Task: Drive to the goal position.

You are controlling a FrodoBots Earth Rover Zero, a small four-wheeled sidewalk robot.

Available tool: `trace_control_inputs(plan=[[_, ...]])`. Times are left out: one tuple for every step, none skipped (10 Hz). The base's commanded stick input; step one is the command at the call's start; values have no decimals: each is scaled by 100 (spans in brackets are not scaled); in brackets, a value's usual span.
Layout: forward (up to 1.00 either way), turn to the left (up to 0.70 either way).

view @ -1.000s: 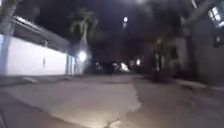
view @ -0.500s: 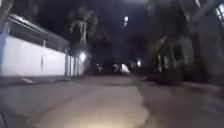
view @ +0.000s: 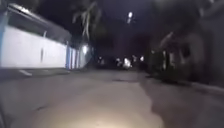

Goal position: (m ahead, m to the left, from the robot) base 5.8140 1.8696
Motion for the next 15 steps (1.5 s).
trace_control_inputs(plan=[[70, 0], [70, 0], [70, 0], [70, 0], [70, 0], [70, 0], [70, 0], [70, 0], [70, 0], [70, 0], [70, 0], [70, 0], [70, 0], [70, 0], [70, 0]])
